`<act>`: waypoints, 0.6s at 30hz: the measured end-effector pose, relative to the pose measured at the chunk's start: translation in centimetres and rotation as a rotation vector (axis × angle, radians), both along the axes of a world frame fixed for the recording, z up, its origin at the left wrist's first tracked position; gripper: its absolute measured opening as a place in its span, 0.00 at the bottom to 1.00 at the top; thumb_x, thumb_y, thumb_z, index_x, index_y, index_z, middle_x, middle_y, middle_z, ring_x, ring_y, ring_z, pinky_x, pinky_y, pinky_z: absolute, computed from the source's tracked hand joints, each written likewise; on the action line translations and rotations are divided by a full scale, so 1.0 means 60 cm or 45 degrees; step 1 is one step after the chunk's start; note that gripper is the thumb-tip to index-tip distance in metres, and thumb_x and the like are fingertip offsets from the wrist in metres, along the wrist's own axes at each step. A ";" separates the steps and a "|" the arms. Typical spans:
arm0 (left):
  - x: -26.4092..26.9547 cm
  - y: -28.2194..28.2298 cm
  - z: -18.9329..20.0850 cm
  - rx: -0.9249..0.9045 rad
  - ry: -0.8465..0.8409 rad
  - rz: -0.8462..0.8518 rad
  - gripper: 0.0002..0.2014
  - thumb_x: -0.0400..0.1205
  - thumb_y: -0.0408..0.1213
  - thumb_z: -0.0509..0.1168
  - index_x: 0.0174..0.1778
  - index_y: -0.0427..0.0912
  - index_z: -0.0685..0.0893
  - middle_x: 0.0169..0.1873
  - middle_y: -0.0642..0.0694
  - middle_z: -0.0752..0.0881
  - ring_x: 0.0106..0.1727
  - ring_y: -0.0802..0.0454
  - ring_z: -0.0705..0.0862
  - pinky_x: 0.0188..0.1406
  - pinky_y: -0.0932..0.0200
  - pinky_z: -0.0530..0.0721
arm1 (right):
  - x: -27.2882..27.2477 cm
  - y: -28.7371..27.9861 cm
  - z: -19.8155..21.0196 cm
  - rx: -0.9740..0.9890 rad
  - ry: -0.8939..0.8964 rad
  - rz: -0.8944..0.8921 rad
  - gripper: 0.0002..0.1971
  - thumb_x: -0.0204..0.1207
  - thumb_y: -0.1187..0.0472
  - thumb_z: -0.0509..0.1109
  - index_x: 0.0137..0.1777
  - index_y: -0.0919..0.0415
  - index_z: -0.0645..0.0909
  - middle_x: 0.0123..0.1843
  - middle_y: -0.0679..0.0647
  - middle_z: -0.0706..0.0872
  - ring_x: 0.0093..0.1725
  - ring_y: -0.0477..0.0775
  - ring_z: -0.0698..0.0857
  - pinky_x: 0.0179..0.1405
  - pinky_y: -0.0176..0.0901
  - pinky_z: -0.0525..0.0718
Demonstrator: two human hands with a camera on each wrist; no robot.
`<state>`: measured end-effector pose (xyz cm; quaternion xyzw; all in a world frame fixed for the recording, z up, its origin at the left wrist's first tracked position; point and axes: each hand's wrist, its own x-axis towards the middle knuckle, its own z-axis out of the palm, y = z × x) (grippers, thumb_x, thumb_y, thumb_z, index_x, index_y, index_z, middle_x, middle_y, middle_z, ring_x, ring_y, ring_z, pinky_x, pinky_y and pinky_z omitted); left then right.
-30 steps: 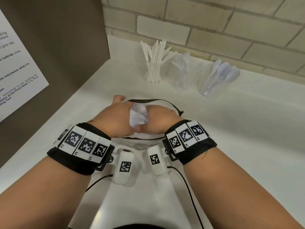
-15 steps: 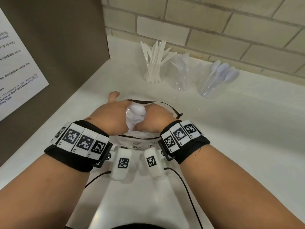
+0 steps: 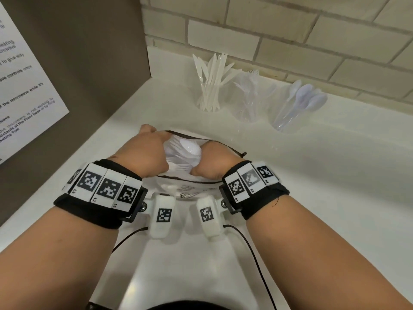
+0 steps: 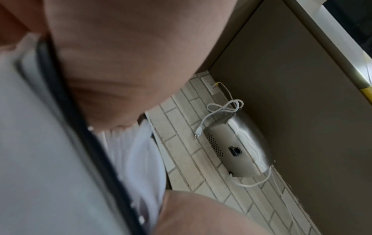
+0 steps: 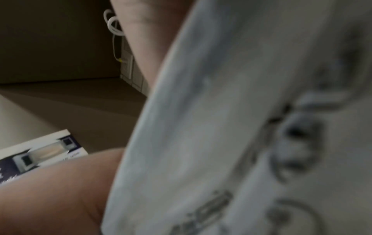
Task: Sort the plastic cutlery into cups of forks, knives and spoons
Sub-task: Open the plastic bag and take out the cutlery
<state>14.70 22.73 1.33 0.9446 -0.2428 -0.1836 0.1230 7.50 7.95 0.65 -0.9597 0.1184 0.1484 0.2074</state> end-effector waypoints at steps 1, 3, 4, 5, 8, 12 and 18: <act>0.001 0.001 0.003 0.010 0.017 0.027 0.35 0.71 0.32 0.68 0.75 0.55 0.69 0.73 0.44 0.64 0.51 0.45 0.82 0.42 0.60 0.77 | -0.001 -0.004 0.006 0.024 0.002 0.020 0.10 0.71 0.54 0.74 0.45 0.61 0.83 0.38 0.51 0.81 0.40 0.53 0.81 0.37 0.39 0.76; 0.004 0.005 0.010 0.046 0.049 0.062 0.37 0.71 0.35 0.69 0.77 0.57 0.67 0.72 0.44 0.66 0.48 0.47 0.81 0.37 0.60 0.76 | -0.003 -0.009 0.016 0.055 0.015 0.088 0.13 0.73 0.54 0.73 0.51 0.64 0.84 0.46 0.56 0.85 0.45 0.56 0.83 0.45 0.43 0.81; 0.005 0.006 0.013 0.068 0.059 0.060 0.37 0.72 0.36 0.69 0.78 0.57 0.66 0.71 0.44 0.67 0.48 0.47 0.81 0.36 0.60 0.76 | -0.004 -0.009 0.018 0.067 0.023 0.110 0.15 0.73 0.54 0.73 0.54 0.65 0.84 0.49 0.58 0.86 0.48 0.57 0.84 0.51 0.45 0.83; 0.005 0.007 0.014 0.081 0.067 0.047 0.37 0.71 0.37 0.70 0.78 0.56 0.67 0.68 0.44 0.70 0.47 0.48 0.81 0.36 0.60 0.76 | -0.007 -0.009 0.019 0.086 0.024 0.116 0.16 0.74 0.55 0.73 0.56 0.65 0.84 0.52 0.59 0.86 0.51 0.58 0.85 0.55 0.47 0.84; 0.002 0.006 0.011 0.055 0.065 -0.032 0.29 0.69 0.33 0.70 0.69 0.49 0.74 0.51 0.46 0.79 0.41 0.49 0.80 0.27 0.62 0.72 | -0.010 -0.006 0.014 0.110 0.024 0.138 0.14 0.74 0.57 0.74 0.56 0.64 0.83 0.51 0.57 0.86 0.51 0.58 0.84 0.53 0.45 0.83; -0.002 0.004 0.002 -0.117 0.120 -0.133 0.30 0.68 0.27 0.69 0.67 0.47 0.75 0.48 0.51 0.81 0.46 0.51 0.81 0.30 0.67 0.72 | -0.010 0.007 0.001 0.031 0.054 0.162 0.09 0.71 0.56 0.75 0.42 0.58 0.79 0.33 0.48 0.77 0.40 0.54 0.79 0.40 0.40 0.74; -0.002 0.012 0.010 -0.142 0.096 -0.114 0.29 0.66 0.30 0.73 0.64 0.49 0.78 0.51 0.48 0.77 0.47 0.49 0.82 0.33 0.64 0.75 | -0.008 0.003 -0.004 0.059 -0.033 0.052 0.13 0.69 0.53 0.76 0.47 0.60 0.82 0.40 0.52 0.82 0.42 0.55 0.82 0.43 0.43 0.82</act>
